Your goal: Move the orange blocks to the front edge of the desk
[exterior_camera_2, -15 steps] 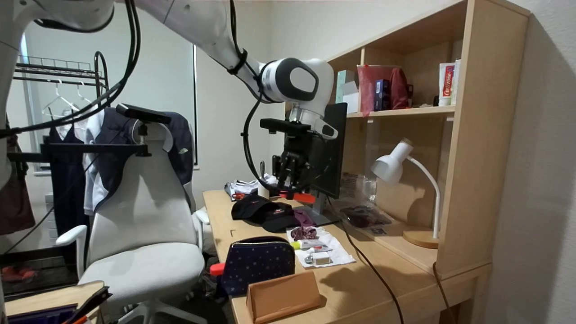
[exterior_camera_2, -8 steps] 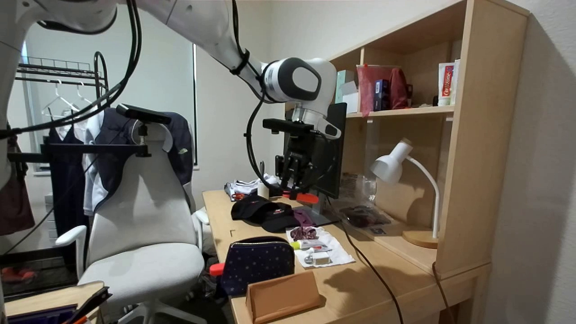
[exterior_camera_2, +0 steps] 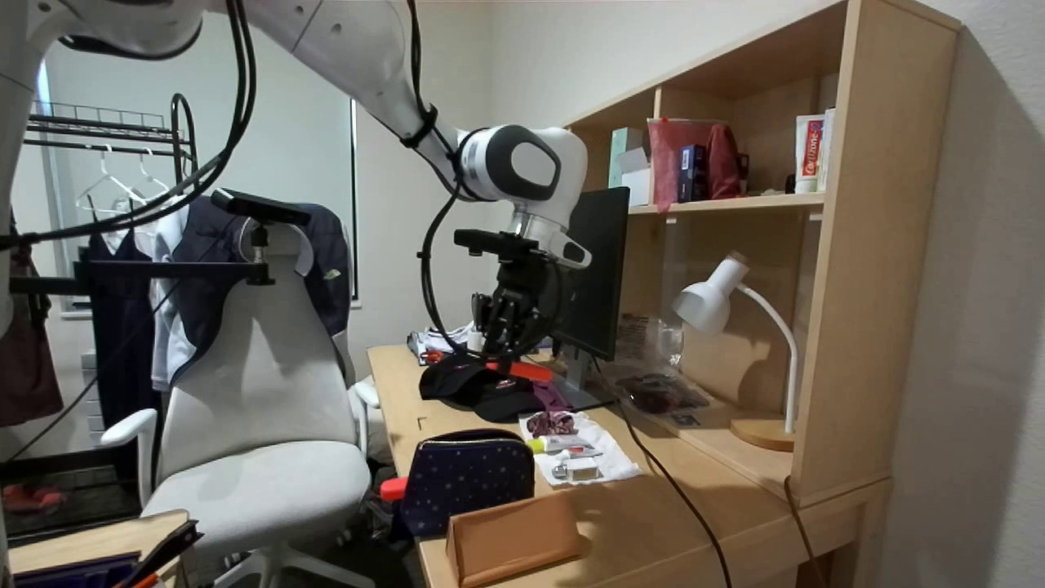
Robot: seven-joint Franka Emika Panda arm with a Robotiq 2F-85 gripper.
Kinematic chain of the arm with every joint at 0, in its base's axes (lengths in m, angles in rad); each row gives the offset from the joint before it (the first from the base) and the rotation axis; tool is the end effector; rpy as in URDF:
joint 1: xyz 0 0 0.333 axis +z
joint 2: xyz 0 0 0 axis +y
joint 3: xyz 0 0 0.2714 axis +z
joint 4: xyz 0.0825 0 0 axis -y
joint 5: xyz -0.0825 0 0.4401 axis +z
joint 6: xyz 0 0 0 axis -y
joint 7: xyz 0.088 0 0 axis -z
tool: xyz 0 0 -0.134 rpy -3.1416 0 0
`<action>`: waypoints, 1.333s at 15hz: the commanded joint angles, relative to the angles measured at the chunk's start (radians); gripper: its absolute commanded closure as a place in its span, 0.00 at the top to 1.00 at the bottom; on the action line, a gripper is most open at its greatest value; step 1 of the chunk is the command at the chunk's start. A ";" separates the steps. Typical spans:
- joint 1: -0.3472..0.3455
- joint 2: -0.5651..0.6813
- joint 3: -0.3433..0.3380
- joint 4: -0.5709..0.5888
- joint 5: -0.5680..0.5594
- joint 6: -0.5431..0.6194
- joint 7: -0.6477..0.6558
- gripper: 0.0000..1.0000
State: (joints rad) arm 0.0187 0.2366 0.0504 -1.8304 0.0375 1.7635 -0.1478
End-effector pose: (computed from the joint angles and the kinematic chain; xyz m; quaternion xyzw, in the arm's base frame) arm 0.6124 0.0464 0.2867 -0.9831 -0.1009 0.1500 0.0295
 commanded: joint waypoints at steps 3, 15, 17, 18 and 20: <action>0.072 -0.228 0.027 -0.355 0.009 0.193 0.254 0.16; 0.162 -0.277 0.142 -0.777 0.007 0.729 0.511 0.16; 0.160 -0.254 0.139 -0.798 0.014 0.780 0.488 0.16; 0.160 -0.243 0.137 -0.805 0.019 0.810 0.471 0.16; 0.160 -0.214 0.135 -0.813 0.050 0.865 0.438 0.16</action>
State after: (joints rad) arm 0.1769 -0.0120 0.1864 -2.6257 0.0405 2.5470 0.3386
